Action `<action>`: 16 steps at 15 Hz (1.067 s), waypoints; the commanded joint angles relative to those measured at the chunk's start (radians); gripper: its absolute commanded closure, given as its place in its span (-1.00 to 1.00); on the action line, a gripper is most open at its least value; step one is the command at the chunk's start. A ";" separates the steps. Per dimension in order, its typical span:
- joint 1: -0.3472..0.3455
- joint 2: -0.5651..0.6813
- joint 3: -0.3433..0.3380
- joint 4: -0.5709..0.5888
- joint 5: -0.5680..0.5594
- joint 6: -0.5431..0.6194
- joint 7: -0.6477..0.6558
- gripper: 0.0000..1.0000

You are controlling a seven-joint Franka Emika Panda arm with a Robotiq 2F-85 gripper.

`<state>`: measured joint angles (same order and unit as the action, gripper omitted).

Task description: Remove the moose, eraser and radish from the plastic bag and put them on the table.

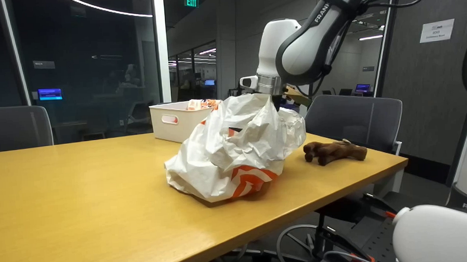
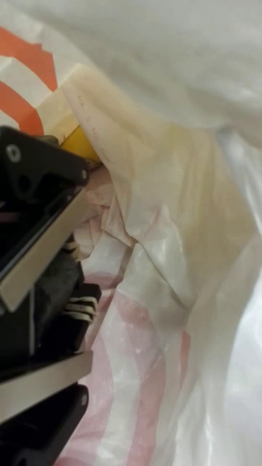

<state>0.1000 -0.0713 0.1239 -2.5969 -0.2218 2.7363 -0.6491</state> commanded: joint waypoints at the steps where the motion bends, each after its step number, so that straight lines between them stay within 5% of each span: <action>1: 0.076 -0.197 -0.028 -0.081 0.201 -0.221 -0.215 0.89; 5: 0.094 -0.393 -0.062 -0.105 0.188 -0.565 -0.296 0.87; 9: 0.044 -0.536 -0.053 -0.094 0.023 -0.805 -0.196 0.88; 16: -0.075 -0.559 -0.128 -0.074 -0.228 -0.764 0.068 0.90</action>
<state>0.0668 -0.6337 0.0294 -2.6795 -0.3809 1.9277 -0.6771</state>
